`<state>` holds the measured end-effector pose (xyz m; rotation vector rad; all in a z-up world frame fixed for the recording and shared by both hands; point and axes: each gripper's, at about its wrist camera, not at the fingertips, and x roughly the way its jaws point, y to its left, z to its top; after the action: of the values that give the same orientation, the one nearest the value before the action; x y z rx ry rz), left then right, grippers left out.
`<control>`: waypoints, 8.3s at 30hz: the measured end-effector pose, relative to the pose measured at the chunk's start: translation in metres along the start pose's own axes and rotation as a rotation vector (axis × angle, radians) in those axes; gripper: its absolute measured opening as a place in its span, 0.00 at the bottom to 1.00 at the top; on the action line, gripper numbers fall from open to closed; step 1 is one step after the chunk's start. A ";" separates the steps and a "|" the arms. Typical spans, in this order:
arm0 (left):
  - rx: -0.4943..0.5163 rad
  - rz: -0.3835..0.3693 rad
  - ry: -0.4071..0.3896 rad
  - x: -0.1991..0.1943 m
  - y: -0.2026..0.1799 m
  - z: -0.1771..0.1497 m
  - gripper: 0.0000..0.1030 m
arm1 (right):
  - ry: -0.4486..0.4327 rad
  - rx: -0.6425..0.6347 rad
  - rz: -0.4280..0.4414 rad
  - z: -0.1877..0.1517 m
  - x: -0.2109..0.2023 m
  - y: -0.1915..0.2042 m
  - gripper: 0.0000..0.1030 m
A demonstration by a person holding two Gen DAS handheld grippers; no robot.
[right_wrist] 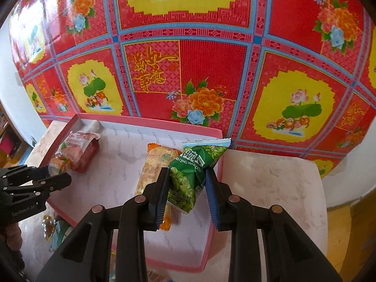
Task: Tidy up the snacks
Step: 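Release the gummy pack beside the pouch while the right releases the pea bag in the box, then withdraw both open grippers from the box back toward the snack pile, then lower the left gripper to the yellow jelly cup while the right approaches the clear bag, then close the left gripper on the yellow jelly cup while the right grasps the blue-striped clear bag, then carry the jelly cup with the left gripper while the right carries the clear bag into the box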
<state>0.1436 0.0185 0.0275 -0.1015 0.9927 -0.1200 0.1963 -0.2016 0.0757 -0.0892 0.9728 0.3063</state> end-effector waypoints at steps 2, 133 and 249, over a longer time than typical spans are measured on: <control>0.006 0.006 0.000 0.002 -0.001 0.001 0.37 | 0.002 0.000 0.005 0.001 0.004 0.001 0.30; 0.009 0.009 -0.006 -0.053 -0.008 -0.085 0.24 | 0.038 0.136 0.081 -0.105 -0.045 0.031 0.33; -0.066 0.010 0.003 -0.011 0.002 -0.004 0.22 | 0.022 0.151 0.118 -0.048 -0.019 0.022 0.26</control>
<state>0.1340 0.0218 0.0338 -0.1568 1.0000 -0.0780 0.1414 -0.1945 0.0662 0.1032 1.0215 0.3391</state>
